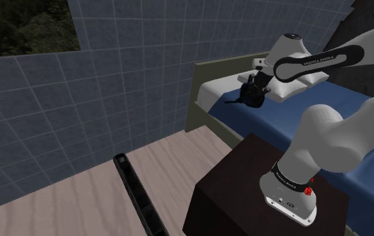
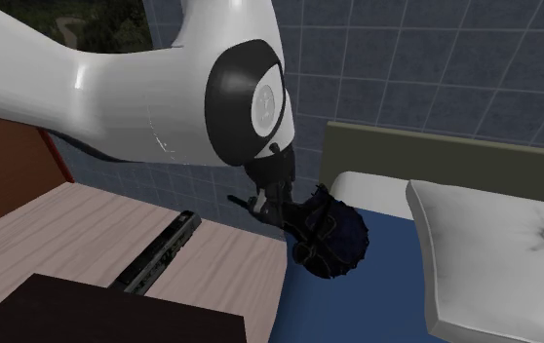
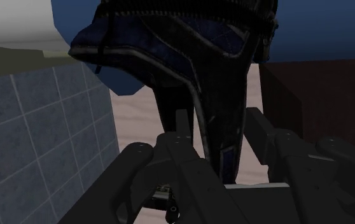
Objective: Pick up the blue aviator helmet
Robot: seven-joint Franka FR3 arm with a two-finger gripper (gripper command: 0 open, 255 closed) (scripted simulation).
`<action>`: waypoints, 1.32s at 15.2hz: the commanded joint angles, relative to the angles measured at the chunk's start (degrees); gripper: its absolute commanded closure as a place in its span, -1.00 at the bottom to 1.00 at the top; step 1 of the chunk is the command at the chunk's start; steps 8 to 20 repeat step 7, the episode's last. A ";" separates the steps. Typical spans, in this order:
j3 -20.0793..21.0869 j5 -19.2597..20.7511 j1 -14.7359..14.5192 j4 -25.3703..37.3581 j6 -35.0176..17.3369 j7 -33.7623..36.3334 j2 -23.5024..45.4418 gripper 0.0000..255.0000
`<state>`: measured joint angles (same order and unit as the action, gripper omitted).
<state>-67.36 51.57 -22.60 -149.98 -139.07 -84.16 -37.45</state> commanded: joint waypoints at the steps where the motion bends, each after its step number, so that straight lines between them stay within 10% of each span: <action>1: 1.81 -0.95 0.68 0.78 2.19 -0.52 -1.28 1.00; 20: 5.06 -2.60 1.88 2.05 6.12 -1.29 -3.52 1.00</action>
